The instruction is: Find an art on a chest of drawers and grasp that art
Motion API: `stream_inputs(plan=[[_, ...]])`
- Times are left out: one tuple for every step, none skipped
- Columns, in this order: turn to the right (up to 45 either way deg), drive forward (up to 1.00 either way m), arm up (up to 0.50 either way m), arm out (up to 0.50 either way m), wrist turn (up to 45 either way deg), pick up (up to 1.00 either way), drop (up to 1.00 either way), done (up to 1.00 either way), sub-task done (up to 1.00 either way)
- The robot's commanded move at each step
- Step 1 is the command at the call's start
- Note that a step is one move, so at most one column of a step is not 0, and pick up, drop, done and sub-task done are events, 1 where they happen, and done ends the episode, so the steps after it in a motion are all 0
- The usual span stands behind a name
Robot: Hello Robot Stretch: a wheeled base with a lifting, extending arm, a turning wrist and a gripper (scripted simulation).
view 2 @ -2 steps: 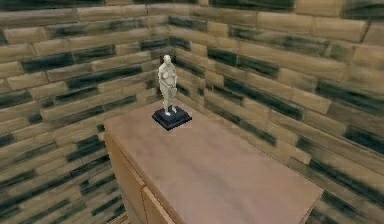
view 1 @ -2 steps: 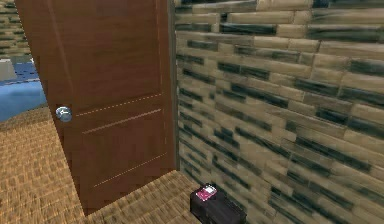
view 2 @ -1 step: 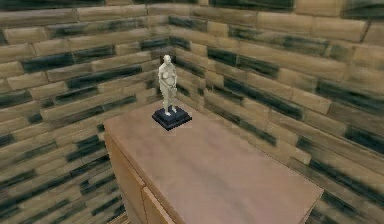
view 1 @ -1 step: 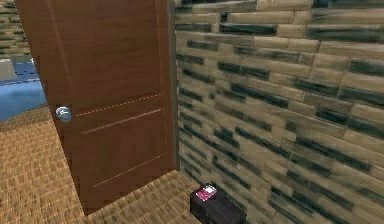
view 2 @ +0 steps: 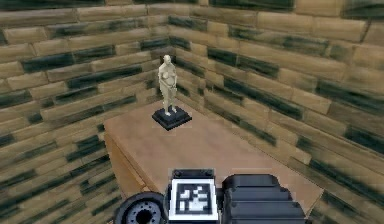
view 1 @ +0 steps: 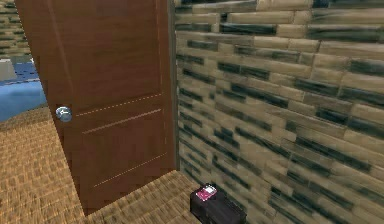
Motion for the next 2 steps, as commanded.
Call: stream_inputs(plan=[[0.0,0.00,0.00,0.50,0.0,0.00,0.00,0.00,0.00],[0.0,0.00,0.00,0.00,45.0,0.00,0.00,0.00,0.00]])
